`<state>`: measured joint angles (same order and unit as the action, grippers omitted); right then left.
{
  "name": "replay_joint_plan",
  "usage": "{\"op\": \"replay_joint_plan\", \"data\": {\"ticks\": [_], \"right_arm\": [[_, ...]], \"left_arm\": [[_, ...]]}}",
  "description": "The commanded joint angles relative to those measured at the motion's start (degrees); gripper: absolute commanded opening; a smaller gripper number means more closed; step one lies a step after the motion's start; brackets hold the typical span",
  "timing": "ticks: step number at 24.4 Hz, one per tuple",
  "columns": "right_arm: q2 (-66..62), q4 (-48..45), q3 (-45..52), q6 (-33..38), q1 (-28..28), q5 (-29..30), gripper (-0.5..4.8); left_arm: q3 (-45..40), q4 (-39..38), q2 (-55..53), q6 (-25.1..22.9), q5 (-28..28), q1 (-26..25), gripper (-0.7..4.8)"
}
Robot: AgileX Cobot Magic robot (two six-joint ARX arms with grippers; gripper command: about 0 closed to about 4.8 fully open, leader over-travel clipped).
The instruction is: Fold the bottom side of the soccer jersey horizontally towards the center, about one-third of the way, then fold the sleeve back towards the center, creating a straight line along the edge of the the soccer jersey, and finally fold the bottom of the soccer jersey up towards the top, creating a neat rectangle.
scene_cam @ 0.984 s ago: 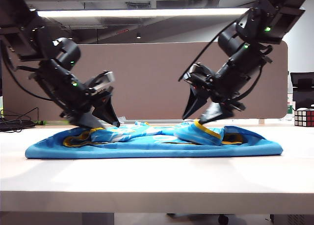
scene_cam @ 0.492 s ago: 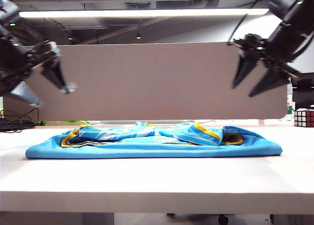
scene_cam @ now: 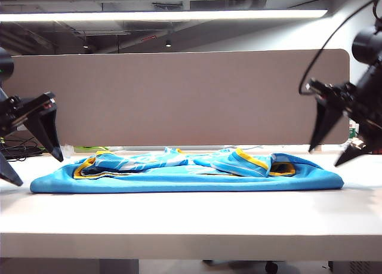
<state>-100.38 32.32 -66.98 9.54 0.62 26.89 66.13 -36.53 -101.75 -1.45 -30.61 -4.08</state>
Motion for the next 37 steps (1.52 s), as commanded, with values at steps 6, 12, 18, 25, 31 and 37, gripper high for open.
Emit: {"op": "replay_joint_plan", "data": {"ticks": [6,12,18,25,31,37], "right_arm": [[-1.7,-4.6,5.4,0.4,-0.2,0.0,2.66],[-2.0,-7.1,7.1,1.6,-0.5,0.2,2.36],[-2.0,-8.5,7.1,1.3,-0.6,0.9,0.04],[2.5,-0.1,7.6,-6.1,-0.5,3.5,-0.06],[24.9,7.8,18.0,-6.1,-1.3,4.2,-0.07],[43.9,19.8,20.3,-5.6,-2.6,3.9,-0.06]], "left_arm": [[-1.0,2.4,0.0,0.6,0.0,0.7,4.25],[-1.0,2.7,-3.0,2.2,-0.5,1.6,3.8],[-1.0,4.5,-4.8,1.4,-1.3,5.1,0.19],[-1.4,-5.0,-1.6,-4.0,-2.5,5.3,-0.06],[-12.7,-14.0,19.0,-4.3,0.1,6.1,-0.06],[-16.3,-25.4,36.4,-5.5,3.0,7.7,-0.06]]}}
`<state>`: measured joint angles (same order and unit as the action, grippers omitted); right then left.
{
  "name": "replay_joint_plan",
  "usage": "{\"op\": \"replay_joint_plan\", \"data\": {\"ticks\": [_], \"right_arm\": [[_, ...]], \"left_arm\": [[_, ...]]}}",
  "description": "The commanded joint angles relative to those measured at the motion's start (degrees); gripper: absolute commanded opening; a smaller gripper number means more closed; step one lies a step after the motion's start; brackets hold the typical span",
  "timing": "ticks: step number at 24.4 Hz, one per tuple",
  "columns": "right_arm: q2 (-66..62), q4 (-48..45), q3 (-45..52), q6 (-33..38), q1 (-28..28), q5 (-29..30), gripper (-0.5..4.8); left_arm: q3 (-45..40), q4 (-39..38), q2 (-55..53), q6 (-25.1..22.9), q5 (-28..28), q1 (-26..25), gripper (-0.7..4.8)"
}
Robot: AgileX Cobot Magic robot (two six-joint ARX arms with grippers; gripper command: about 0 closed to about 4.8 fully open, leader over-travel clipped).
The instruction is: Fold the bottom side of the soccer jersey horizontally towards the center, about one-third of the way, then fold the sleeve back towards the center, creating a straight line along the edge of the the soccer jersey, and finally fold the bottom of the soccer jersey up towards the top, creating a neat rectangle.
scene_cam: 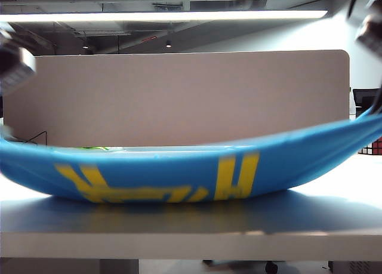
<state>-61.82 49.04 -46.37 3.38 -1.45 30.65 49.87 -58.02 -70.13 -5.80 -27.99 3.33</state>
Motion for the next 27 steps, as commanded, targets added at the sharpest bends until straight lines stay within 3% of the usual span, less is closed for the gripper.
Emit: {"op": "replay_joint_plan", "data": {"ticks": [1,4,11,13,18,19,22,23,27], "right_arm": [[9.0,2.8,-0.3,3.0,-0.5,-0.4,-0.07],[10.3,-1.6,-0.3,6.3,-0.5,-0.8,-0.07],[-7.7,-19.0,-4.3,8.5,-0.3,-0.7,-0.06],[-18.0,-21.3,-11.7,8.4,-0.1,-0.7,-0.06],[-36.3,-24.3,-28.5,8.3,-0.1,-0.7,-0.02],[-39.0,-25.7,-31.1,8.3,-0.1,-0.7,0.35],[-44.7,-28.4,-36.8,8.7,0.0,-0.8,2.21],[-46.6,-27.6,-39.6,9.1,0.5,-0.7,2.48],[-45.5,-23.6,-41.9,8.1,1.8,1.7,2.48]], "left_arm": [[-0.1,-4.0,8.0,-0.8,0.3,0.3,-0.06],[0.1,3.7,10.9,2.9,0.8,-0.1,-0.06],[6.0,21.6,-3.2,3.9,0.8,-0.1,-0.06],[12.0,28.3,-11.3,5.9,0.8,-0.1,-0.06],[25.5,34.1,-26.9,5.8,1.0,-0.2,0.05],[27.3,36.8,-29.5,5.9,1.0,-0.2,0.75],[30.9,43.2,-34.7,6.8,1.0,-0.2,3.22],[33.0,43.9,-36.6,7.4,1.0,-0.2,3.73],[33.5,42.1,-35.5,7.3,0.8,-0.6,3.66]]}}
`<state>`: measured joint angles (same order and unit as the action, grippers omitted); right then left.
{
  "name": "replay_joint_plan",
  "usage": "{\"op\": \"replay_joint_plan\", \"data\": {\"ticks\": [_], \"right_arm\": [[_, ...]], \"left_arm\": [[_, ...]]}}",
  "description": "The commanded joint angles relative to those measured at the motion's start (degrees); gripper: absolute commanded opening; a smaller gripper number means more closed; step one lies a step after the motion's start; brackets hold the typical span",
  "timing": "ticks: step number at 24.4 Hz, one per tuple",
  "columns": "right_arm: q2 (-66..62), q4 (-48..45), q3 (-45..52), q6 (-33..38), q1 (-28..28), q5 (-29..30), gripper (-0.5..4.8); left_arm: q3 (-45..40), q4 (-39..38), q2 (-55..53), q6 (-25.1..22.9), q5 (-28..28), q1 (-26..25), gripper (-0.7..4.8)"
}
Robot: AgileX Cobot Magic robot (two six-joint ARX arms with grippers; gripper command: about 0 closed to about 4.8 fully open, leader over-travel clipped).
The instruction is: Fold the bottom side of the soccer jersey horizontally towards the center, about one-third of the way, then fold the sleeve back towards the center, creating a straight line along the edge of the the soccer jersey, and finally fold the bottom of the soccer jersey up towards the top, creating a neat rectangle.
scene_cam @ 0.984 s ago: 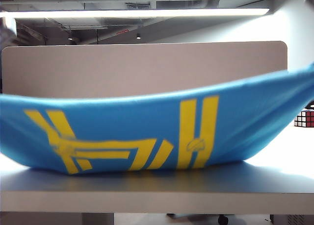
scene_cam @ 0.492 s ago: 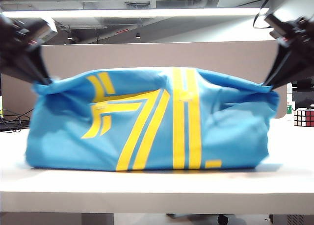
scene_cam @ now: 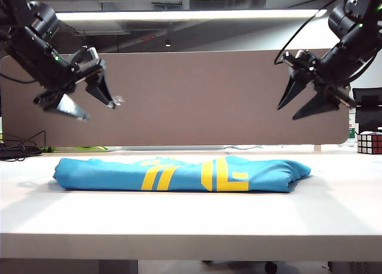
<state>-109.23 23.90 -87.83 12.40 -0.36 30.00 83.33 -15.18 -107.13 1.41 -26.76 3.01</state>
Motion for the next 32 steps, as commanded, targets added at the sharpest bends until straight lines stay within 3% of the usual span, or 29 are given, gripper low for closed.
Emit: {"op": "replay_joint_plan", "data": {"ticks": [1,5,10,11,12,22,27,32], "right_arm": [[3.1,3.0,-0.3,-2.1,0.7,2.2,2.47],[8.8,9.2,0.5,-7.3,0.7,1.3,2.22],[22.6,8.0,9.2,-8.5,0.6,-0.2,1.14],[28.2,6.3,13.2,-8.3,0.6,-0.9,0.57],[32.0,5.6,15.7,-8.3,0.6,-1.6,0.32],[60.0,1.4,38.1,-9.9,0.6,-3.8,0.17],[76.0,-3.8,56.2,-9.4,0.6,-6.0,0.17],[83.4,-13.7,66.1,-7.0,0.5,-6.1,-0.02]], "left_arm": [[0.0,-1.5,2.2,0.1,-0.5,-0.3,3.53],[-0.8,-6.6,6.8,-0.6,-1.3,-1.0,2.31],[-8.5,-8.0,18.3,-2.6,-2.6,-1.1,0.55],[-12.2,-7.9,23.1,-3.1,-2.4,-1.1,0.15],[-14.5,-7.9,26.2,-3.1,-2.4,-1.0,-0.06],[-36.4,-6.2,51.5,-2.9,4.2,-0.9,-0.06],[-54.7,0.6,71.8,5.3,6.5,-0.9,-0.06],[-64.8,10.7,82.5,12.8,6.6,-0.9,-0.06]]}}
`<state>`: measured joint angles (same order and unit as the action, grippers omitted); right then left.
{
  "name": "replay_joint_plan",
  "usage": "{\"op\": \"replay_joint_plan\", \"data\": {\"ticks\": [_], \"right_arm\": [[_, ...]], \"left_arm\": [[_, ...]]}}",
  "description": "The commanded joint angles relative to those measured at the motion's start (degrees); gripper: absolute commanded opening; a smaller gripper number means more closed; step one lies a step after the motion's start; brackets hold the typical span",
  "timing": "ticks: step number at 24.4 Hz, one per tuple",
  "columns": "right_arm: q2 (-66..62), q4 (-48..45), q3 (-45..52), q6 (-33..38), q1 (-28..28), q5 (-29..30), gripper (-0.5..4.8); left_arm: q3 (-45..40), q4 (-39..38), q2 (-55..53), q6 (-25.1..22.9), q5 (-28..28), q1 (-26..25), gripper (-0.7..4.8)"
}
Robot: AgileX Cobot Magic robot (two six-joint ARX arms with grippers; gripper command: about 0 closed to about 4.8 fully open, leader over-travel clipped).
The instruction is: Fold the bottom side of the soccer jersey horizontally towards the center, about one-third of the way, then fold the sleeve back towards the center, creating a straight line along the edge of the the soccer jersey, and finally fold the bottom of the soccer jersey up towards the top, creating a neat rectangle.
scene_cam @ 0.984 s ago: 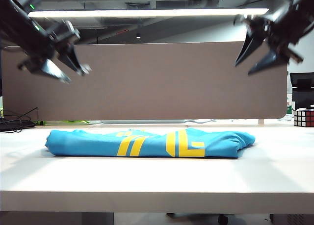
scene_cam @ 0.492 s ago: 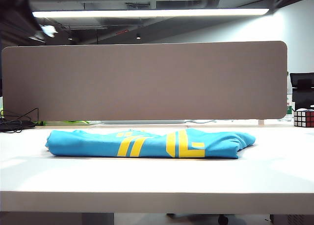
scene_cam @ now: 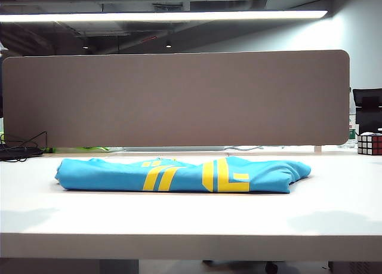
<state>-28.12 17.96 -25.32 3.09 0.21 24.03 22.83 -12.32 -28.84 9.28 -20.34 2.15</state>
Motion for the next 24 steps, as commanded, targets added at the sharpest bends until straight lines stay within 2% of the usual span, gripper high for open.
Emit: {"op": "replay_joint_plan", "data": {"ticks": [1,4,8,12,16,18,20,24], "right_arm": [[3.5,-9.6,5.1,3.4,0.0,-0.2,-0.01],[7.1,-13.8,9.1,4.2,0.0,-0.7,-0.01],[10.8,-16.8,13.5,4.1,0.0,-7.2,-0.01],[11.8,-17.2,15.8,2.8,0.0,-13.7,-0.01],[11.9,-20.5,18.6,2.2,0.0,-16.7,-0.01],[12.0,-24.3,20.8,0.8,0.0,-17.1,-0.01],[12.4,-27.7,22.7,0.2,0.0,-17.1,-0.01],[13.1,-28.7,23.4,-0.7,0.0,-16.6,-0.01]], "left_arm": [[-5.8,9.0,5.9,5.7,0.2,-0.1,-0.06],[-9.8,9.6,10.9,6.2,1.3,-0.1,-0.06],[-14.6,10.2,17.0,7.5,6.0,-0.1,-0.06],[-18.8,16.5,20.4,8.7,7.7,-0.1,-0.06],[-22.5,21.5,21.9,8.5,10.3,-0.1,-0.06],[-22.4,19.5,22.0,6.4,12.7,-0.1,-0.06],[-22.4,20.4,22.0,2.0,12.9,-0.1,-0.06],[-22.4,23.3,22.0,-0.8,12.8,-0.1,-0.06]]}}
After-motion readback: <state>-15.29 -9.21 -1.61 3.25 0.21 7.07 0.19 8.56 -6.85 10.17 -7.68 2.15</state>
